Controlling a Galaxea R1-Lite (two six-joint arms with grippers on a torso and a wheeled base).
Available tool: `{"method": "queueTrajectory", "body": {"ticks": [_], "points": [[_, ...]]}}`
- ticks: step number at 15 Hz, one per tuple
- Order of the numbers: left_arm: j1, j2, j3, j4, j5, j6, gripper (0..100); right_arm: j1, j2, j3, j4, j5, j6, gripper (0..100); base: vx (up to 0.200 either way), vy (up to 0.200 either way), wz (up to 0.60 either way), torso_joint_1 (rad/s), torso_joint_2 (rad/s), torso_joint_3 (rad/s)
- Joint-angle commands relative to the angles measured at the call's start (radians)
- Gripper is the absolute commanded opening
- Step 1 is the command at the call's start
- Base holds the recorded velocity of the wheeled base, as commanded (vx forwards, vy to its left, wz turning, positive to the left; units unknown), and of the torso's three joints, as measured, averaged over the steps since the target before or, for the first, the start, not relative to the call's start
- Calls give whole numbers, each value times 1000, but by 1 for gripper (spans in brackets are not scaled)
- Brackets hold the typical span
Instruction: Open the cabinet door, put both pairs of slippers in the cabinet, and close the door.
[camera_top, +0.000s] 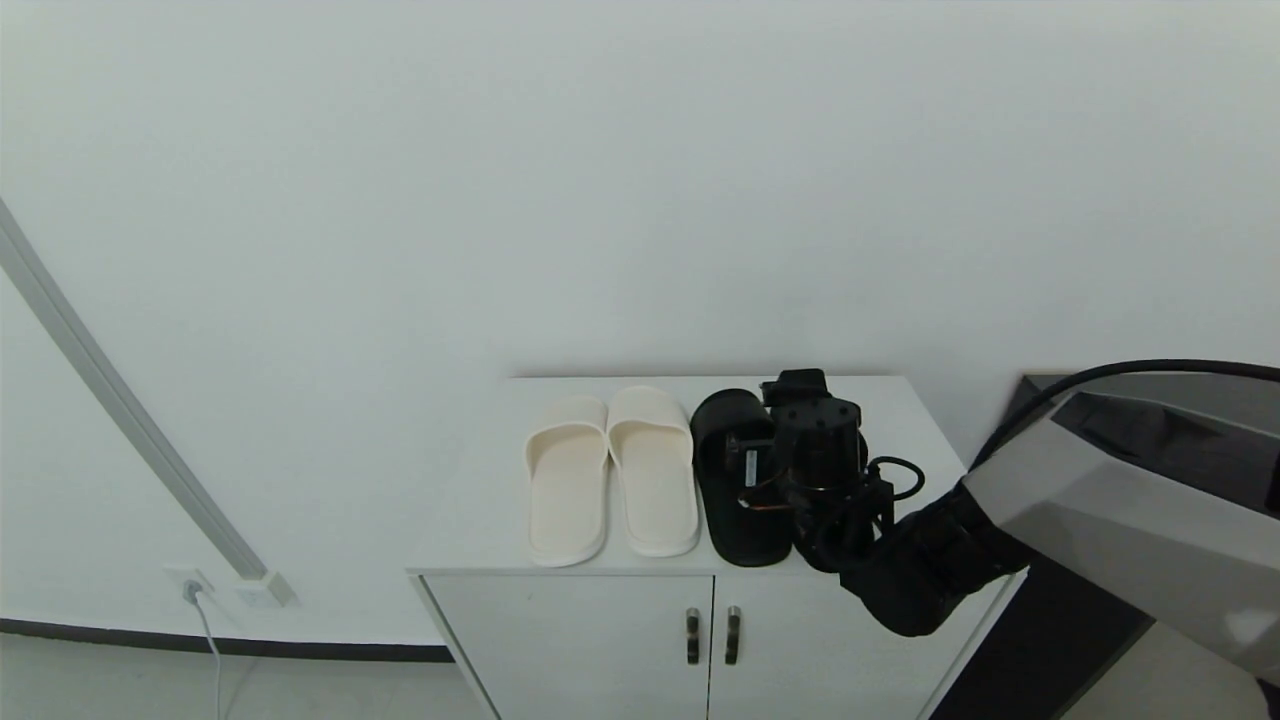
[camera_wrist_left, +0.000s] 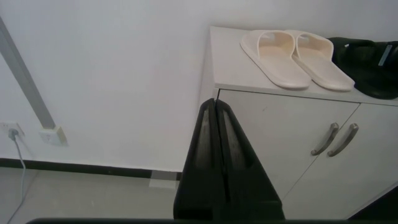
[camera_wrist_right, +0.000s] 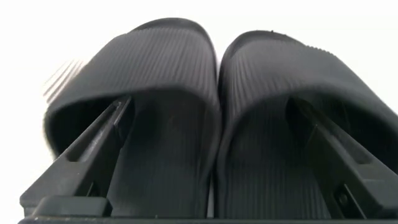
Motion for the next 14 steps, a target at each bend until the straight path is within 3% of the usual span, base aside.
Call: {"method": "queueTrajectory", "body": {"ticks": [1,3,4,10,14], "points": [[0,1,0,0,0,-1,0,-21,33,-49,2,7,-10,100,0,0,0,0,0,0],[1,1,0,0,0,1,0,-28,43,-57,2,15,-13,100,0,0,0,0,0,0],[1,1,0,0,0,1,0,-28,46,-57,0,15,-13,0,0,0,0,0,0,0],[1,1,0,0,0,-1,0,-28,27,-52,0,13,-15,0,0,0,0,0,0,0],[1,1,0,0,0,-1,0,-21,-114,40,0,16,-82,0,0,0,0,0,0,0]]}}
